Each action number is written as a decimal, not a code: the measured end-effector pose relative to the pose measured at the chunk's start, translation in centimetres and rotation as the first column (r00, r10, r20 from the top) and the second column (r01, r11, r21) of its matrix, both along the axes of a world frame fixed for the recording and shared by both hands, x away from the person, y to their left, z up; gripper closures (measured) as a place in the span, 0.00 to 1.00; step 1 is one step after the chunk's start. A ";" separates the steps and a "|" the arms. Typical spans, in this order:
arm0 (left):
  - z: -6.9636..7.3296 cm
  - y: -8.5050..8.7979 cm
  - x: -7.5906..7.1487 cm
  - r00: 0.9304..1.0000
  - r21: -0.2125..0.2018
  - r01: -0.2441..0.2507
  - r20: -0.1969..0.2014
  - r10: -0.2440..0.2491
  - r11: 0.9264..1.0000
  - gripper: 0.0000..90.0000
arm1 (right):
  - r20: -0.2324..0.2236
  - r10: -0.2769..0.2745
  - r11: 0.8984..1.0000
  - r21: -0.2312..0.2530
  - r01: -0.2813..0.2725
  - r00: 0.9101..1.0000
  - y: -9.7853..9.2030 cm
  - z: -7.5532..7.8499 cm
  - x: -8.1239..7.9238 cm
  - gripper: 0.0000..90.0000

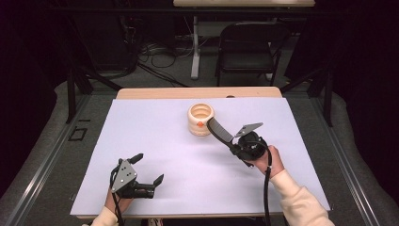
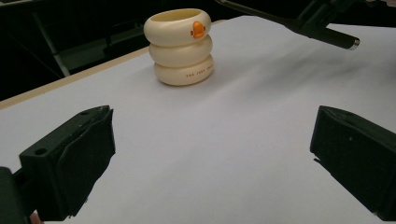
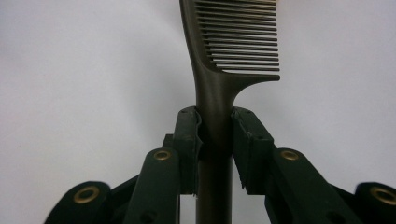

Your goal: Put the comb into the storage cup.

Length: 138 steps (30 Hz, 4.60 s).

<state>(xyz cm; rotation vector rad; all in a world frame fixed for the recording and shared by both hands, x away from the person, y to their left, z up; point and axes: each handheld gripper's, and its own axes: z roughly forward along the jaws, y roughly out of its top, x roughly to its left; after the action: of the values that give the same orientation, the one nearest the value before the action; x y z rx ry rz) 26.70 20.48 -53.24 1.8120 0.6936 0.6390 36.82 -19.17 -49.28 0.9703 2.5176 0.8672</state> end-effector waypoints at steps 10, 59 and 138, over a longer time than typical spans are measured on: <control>0.0 0.0 0.0 1.000 0.001 -0.002 -0.001 0.002 1.000 0.00 | 0.028 -0.005 1.000 0.019 0.004 1.000 0.3 0.0 0.3 0.80; -0.1 -0.2 0.2 1.000 -0.001 -0.004 -0.006 0.004 1.000 0.00 | 0.114 -0.035 0.993 0.114 0.022 0.993 1.6 0.6 1.9 0.80; -0.1 -0.2 0.3 1.000 -0.003 0.003 -0.010 -0.003 1.000 0.00 | 0.193 -0.042 0.975 0.221 -0.002 0.980 5.1 4.6 6.6 0.80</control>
<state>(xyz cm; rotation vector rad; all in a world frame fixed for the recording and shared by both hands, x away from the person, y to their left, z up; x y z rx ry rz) 26.95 20.29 -53.37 1.8137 0.6979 0.6273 43.45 -14.09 -44.65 0.9222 2.2764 1.1937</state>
